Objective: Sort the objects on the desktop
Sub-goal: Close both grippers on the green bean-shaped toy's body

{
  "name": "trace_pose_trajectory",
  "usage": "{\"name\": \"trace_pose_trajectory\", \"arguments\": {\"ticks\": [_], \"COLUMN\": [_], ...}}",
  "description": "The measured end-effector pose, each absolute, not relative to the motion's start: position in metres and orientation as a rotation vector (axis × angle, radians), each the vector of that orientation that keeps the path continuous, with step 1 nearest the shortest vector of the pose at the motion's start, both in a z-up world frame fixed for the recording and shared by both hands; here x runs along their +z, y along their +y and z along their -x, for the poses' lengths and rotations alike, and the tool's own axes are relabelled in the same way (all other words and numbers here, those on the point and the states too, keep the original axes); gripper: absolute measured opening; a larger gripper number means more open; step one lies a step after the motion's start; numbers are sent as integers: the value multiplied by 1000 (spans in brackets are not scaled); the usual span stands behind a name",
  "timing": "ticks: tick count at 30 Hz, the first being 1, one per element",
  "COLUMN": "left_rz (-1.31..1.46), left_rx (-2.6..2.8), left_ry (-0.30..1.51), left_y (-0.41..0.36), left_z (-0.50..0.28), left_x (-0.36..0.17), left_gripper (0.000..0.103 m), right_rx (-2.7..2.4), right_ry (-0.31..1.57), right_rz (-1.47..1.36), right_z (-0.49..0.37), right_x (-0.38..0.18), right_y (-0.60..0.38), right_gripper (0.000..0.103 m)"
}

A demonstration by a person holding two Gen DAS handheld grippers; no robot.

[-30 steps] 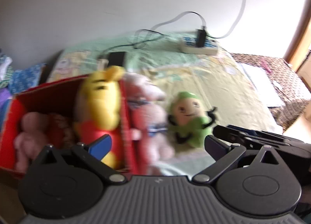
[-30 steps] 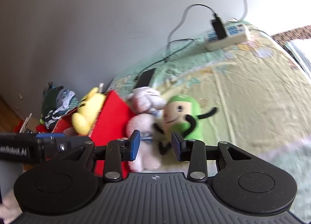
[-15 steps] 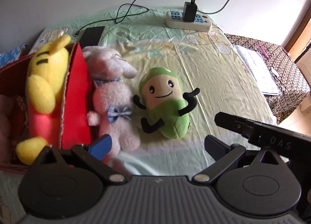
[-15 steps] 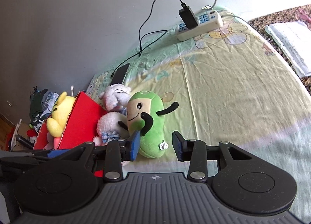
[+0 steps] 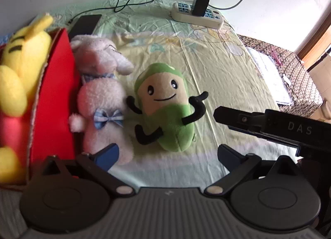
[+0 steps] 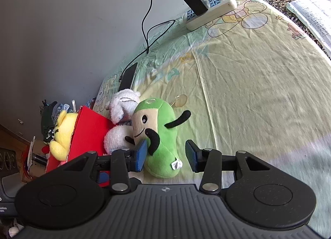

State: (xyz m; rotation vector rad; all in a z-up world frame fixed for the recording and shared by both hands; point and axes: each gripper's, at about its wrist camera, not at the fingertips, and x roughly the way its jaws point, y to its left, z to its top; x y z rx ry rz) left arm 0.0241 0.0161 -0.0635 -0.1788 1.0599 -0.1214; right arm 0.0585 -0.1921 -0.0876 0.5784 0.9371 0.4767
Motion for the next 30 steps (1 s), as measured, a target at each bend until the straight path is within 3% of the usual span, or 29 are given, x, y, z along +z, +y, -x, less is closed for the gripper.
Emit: {"name": "trace_pose_trajectory", "arguments": {"ticks": [12,17,22,30], "left_rz": [206,247,224,193], "left_rx": [-178,-214,-216,-210], "left_ry": [1054,1099,1128,1131], "left_y": [14,17,17,19], "left_z": [-67,-83,-93,-98], "left_x": [-87,-101,-111,-115], "left_gripper": [100,91,88,87], "right_rx": [527,565,617,689], "right_ry": [1007,1057,1086,1077], "right_rz": [-666,-712,-765,-754], "right_z": [-95,-112,-121,-127], "right_x": [-114,-131,-143,-146], "right_y": [-186,-180,-174,-165], "right_gripper": [48,49,59,54]}}
